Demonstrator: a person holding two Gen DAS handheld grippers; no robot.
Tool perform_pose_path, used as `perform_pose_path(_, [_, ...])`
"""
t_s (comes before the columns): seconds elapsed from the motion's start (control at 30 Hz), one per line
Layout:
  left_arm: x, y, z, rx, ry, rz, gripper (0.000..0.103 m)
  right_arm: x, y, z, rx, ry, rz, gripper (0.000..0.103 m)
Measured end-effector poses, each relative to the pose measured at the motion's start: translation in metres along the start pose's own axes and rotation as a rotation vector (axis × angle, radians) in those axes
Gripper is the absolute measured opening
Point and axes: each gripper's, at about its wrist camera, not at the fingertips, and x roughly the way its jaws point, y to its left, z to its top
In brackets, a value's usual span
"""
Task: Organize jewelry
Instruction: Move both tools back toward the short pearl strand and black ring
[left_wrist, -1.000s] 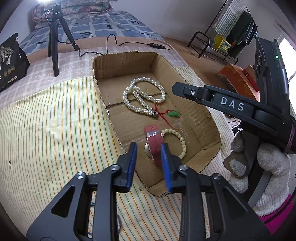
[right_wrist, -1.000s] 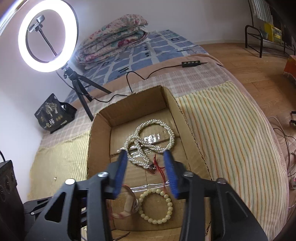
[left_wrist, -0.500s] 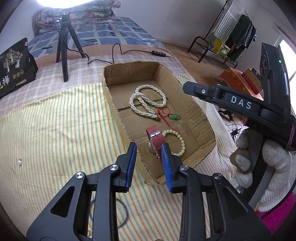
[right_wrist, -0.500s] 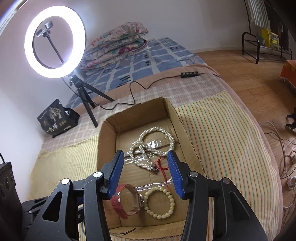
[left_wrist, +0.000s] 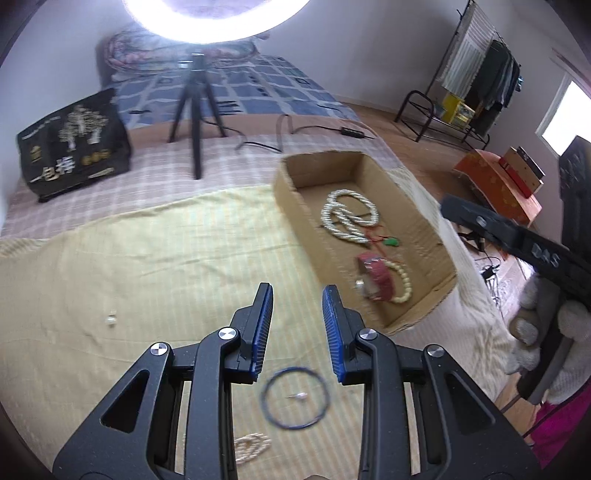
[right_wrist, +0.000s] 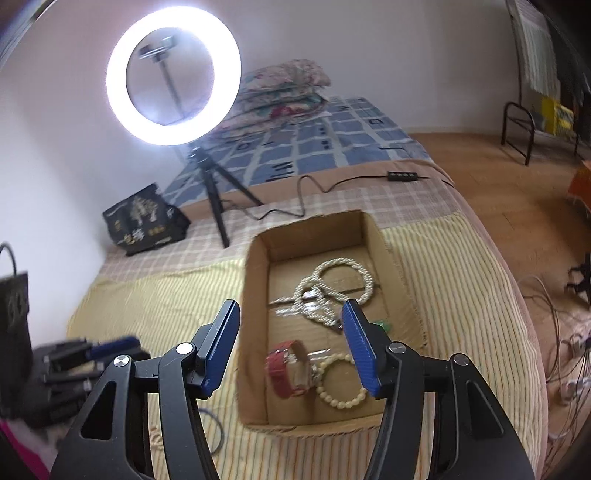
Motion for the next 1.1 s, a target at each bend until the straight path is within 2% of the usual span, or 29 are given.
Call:
perform_pose_path(0.33, [-0.027, 0.069, -0.012, -0.046, -0.027, 0.083, 0.027, -0.004, 0.061, -0.031, -0.190, 0.020, 0.088, 0.056])
perform_pose_path(0.7, [-0.047, 0.138, -0.021, -0.151, -0.043, 0.139, 0.027, 0.013, 0.131, -0.100, -0.402, 0.171, 0.212, 0.057])
perform_pose_path(0.83, [-0.043, 0.159, -0.025, -0.186, -0.031, 0.155, 0.027, 0.020, 0.151, -0.128, -0.463, 0.225, 0.252, 0.057])
perform_pose_path(1.1, [-0.024, 0.182, -0.037, -0.216, 0.020, 0.149, 0.027, 0.040, 0.176, -0.166, -0.588, 0.306, 0.270, 0.057])
